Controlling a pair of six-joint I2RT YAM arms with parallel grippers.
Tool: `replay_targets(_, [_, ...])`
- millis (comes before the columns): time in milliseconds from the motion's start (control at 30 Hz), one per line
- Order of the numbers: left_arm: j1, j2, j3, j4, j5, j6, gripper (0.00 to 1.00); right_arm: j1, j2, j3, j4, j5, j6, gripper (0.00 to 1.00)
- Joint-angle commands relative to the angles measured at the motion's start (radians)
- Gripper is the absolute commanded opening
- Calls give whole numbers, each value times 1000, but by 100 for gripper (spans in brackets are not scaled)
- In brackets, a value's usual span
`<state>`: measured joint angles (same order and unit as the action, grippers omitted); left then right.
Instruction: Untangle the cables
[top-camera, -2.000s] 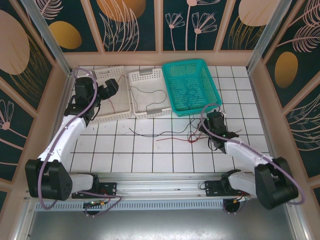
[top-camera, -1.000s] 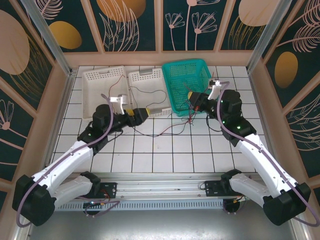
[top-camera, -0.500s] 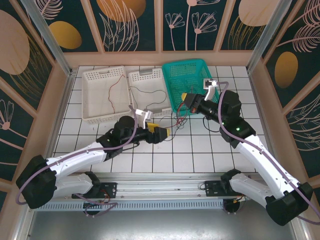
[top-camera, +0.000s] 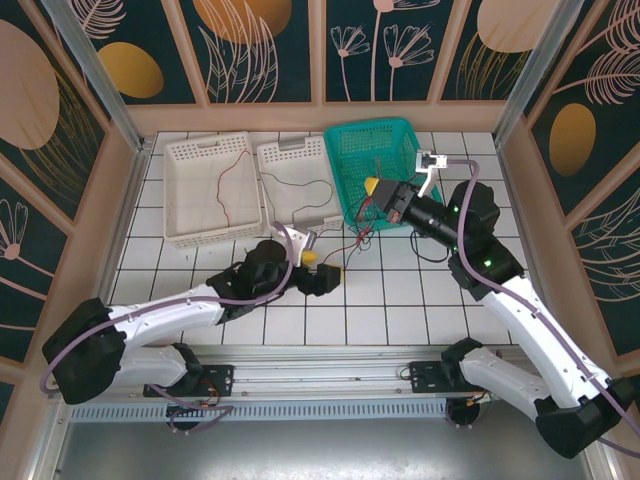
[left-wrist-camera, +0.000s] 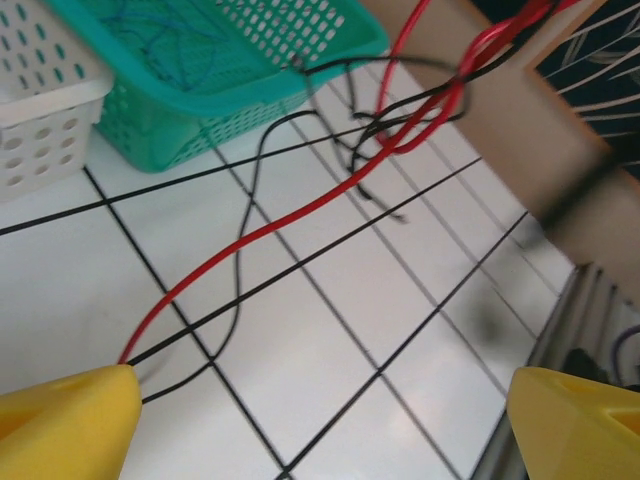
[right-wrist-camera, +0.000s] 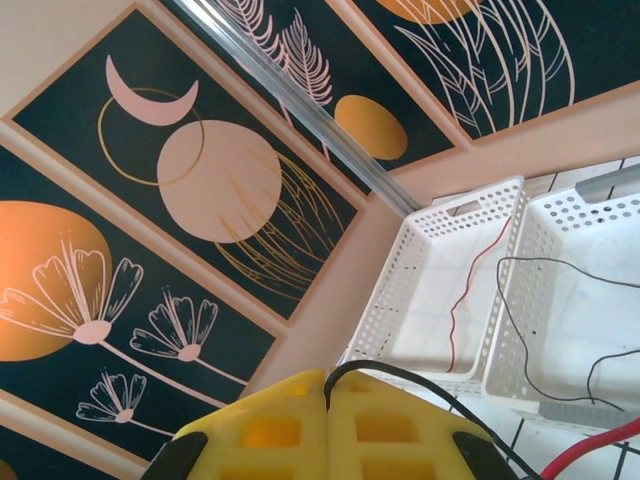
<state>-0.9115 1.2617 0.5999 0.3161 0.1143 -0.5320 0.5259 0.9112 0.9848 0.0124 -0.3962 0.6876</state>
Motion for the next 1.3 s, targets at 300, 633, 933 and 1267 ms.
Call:
replay_targets(300, [-16, 119, -12, 25, -85, 110, 93, 52, -25, 63, 40, -55, 45, 0])
replay_targets(633, [-17, 152, -6, 95, -104, 138, 95, 96, -31, 68, 43, -46, 56, 0])
replay_targets(933, [-17, 179, -14, 155, -92, 147, 81, 142, -23, 65, 65, -34, 72, 0])
replay_targets(1267, [-19, 187, -17, 186, -71, 153, 54, 171, -8, 74, 77, -27, 78, 0])
